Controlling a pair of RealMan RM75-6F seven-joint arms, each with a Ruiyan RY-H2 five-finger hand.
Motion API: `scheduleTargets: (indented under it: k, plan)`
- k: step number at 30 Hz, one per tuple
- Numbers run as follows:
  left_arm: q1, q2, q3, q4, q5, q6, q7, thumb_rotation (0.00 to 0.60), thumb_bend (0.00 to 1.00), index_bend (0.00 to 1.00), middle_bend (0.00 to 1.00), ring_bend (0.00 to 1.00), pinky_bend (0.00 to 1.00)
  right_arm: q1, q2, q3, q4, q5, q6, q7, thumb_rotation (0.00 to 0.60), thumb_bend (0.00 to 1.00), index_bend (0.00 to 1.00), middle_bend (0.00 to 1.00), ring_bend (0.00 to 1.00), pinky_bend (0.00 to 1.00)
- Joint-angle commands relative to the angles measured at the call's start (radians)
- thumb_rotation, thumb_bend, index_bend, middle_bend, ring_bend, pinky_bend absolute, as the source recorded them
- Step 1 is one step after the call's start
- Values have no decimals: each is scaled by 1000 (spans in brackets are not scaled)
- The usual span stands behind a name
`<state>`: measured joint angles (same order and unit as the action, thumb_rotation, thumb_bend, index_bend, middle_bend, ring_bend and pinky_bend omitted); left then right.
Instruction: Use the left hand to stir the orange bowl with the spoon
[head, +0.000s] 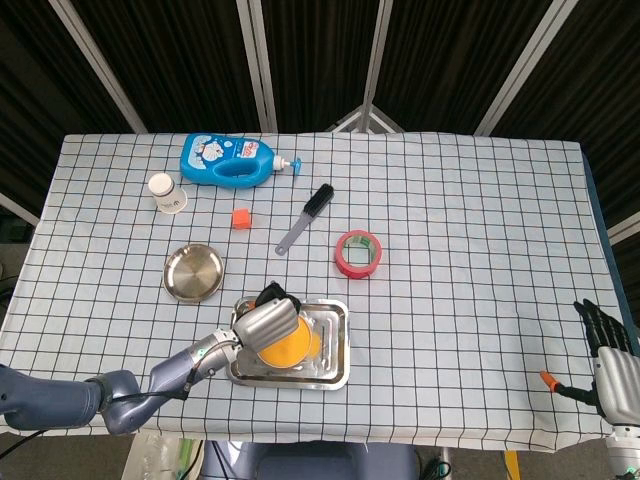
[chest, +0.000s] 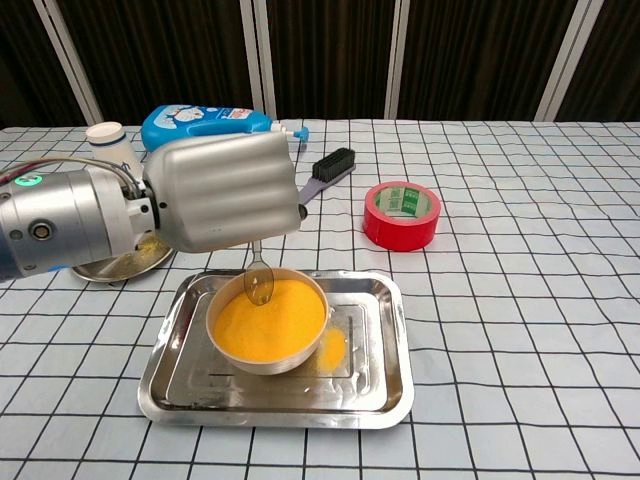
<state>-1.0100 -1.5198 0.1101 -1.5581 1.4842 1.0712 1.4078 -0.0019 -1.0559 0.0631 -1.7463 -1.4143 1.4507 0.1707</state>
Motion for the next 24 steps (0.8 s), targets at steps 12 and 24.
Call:
scheduleTargets:
  k: [12, 24]
  plan:
    - [-8, 20, -10, 14, 94, -55, -32, 600, 599, 833, 1000, 1000, 1000, 1, -1, -1, -1, -1, -1, -3, 600, 202, 0, 0, 0, 0]
    - [0, -19, -22, 21, 193, -70, -111, 600, 599, 834, 1000, 1000, 1000, 0, 0, 0, 0, -1, 2, 0, 600, 202, 0, 0, 0, 0]
